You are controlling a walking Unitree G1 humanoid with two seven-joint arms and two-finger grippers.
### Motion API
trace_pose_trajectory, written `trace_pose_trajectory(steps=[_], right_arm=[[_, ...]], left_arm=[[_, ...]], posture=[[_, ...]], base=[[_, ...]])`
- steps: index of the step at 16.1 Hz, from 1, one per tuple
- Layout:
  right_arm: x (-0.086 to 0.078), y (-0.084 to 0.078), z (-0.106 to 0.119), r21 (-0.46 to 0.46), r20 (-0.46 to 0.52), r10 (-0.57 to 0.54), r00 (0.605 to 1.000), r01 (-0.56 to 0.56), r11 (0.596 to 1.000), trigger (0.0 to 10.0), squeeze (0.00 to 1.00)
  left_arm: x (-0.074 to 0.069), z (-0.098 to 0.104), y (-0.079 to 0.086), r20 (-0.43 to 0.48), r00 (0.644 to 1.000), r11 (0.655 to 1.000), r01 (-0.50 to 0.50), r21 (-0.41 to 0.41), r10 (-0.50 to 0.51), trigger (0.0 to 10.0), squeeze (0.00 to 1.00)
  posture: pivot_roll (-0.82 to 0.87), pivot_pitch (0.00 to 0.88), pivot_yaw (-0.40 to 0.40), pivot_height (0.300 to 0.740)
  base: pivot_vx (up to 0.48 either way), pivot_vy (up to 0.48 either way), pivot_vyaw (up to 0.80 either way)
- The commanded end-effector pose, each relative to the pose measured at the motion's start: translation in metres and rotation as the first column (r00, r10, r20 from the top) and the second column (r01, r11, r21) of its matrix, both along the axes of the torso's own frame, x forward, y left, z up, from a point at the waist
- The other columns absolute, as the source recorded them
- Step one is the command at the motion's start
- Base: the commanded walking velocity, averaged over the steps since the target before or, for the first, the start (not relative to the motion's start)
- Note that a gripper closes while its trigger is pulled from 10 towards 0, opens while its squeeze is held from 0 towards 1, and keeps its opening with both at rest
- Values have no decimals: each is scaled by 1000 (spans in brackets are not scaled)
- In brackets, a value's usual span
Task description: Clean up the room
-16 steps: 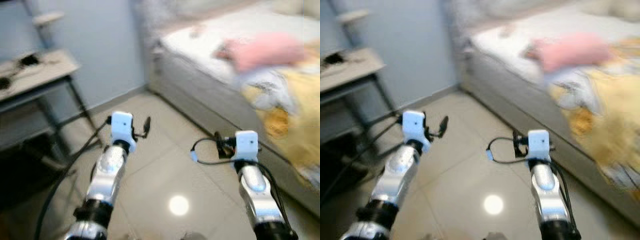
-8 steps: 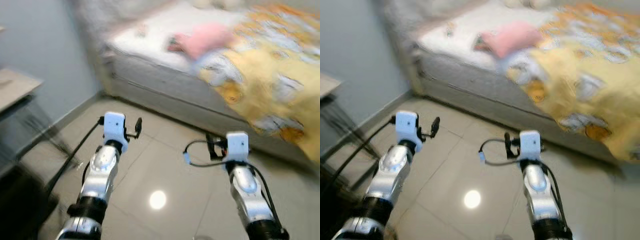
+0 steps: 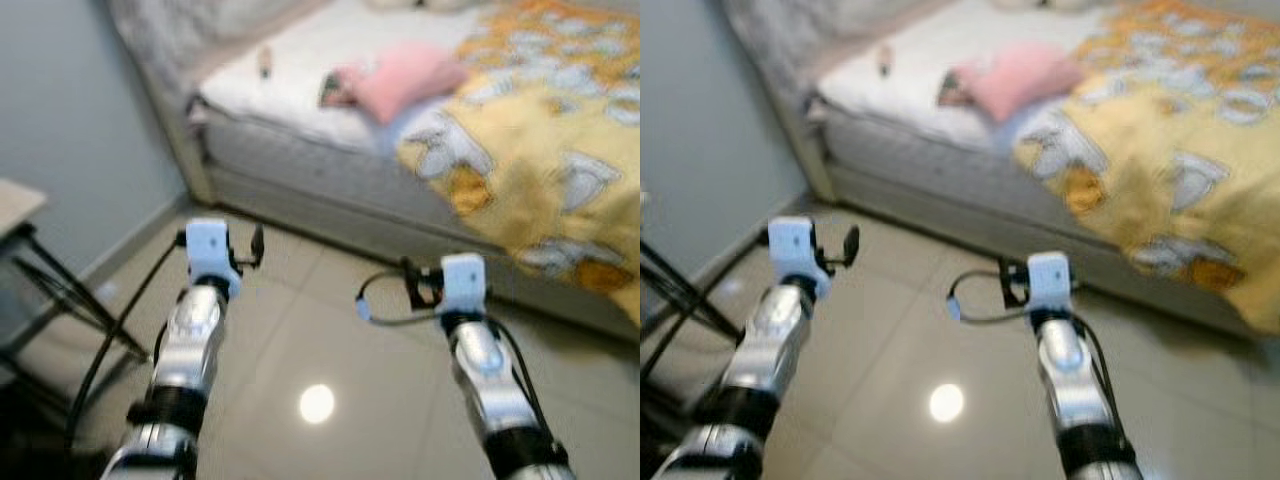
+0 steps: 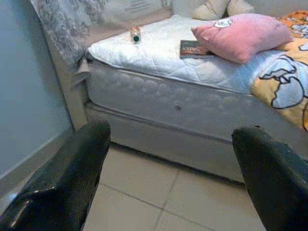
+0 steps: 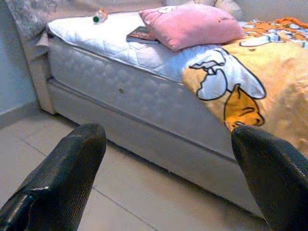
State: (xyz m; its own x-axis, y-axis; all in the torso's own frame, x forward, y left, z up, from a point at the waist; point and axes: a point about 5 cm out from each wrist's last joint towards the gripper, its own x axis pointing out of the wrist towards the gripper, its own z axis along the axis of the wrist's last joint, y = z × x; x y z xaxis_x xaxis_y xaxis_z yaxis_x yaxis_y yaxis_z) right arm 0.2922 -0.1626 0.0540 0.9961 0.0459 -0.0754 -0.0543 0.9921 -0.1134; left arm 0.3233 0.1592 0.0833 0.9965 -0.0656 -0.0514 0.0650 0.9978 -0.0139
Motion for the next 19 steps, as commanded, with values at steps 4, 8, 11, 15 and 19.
trace_pose_trajectory(steps=[4,8,11,15,19], right_arm=[[-3,-17,6,24,28,-76,997,76,997,10000,0],[-2,-15,7,50,43,-80,996,77,996,10000,0],[-1,-18,6,43,25,-91,996,90,995,10000,0],[1,-13,5,36,18,-66,998,65,997,10000,0],[3,-11,5,31,16,-54,998,54,998,10000,0]], left_arm=[[3,13,-29,70,987,989,137,55,-141,10000,0],[6,13,-31,66,988,990,136,45,-138,10000,0],[7,11,-22,44,994,995,96,24,-97,10000,0],[10,10,-18,39,996,996,77,35,-79,10000,0],[12,12,-16,40,997,997,67,34,-69,10000,0]], posture=[[-146,0,36,740],[-152,0,43,740],[-148,0,46,740],[-143,0,42,740],[-144,0,47,740]], base=[[458,0,-167],[480,0,-500],[480,0,0],[480,0,0],[459,0,0]])
